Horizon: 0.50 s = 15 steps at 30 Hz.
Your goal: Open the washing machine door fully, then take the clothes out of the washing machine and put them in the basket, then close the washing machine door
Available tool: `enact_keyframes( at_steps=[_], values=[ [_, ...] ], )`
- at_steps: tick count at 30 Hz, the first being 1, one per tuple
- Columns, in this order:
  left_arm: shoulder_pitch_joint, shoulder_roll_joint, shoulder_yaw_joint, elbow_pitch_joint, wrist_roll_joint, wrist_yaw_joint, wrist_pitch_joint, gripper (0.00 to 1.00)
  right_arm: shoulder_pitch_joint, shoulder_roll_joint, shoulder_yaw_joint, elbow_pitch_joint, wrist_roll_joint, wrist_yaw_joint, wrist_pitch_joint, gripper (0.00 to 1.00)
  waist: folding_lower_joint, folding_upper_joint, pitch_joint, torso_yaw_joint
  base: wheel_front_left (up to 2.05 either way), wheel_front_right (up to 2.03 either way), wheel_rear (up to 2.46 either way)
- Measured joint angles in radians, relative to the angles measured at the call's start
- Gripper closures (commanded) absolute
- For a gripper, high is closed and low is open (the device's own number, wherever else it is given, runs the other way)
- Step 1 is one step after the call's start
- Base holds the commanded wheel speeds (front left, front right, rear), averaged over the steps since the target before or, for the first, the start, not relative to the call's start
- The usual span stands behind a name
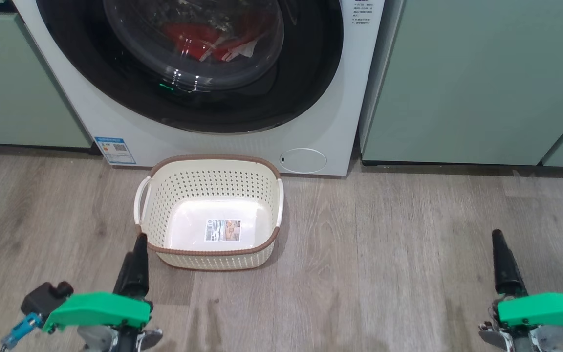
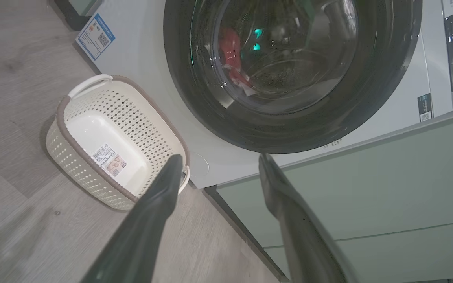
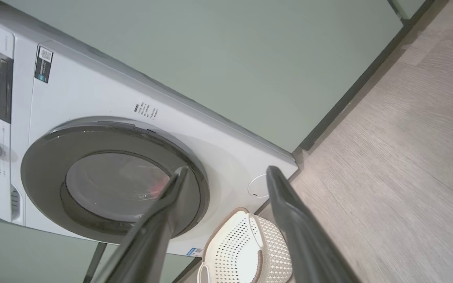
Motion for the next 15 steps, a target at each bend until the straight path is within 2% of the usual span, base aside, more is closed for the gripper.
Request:
enact_keyframes(
  at_steps=[15],
  values=[
    [-0.005, 0.002, -0.019, -0.026, 0.210, 0.043, -0.041, 0.00, -0.008, -0.001, 0.025, -0.029, -0.225, 0.000, -0.039, 0.00, 0.0000, 0.0000, -0.002, -0.001, 0.00, 0.00, 0.00]
  ],
)
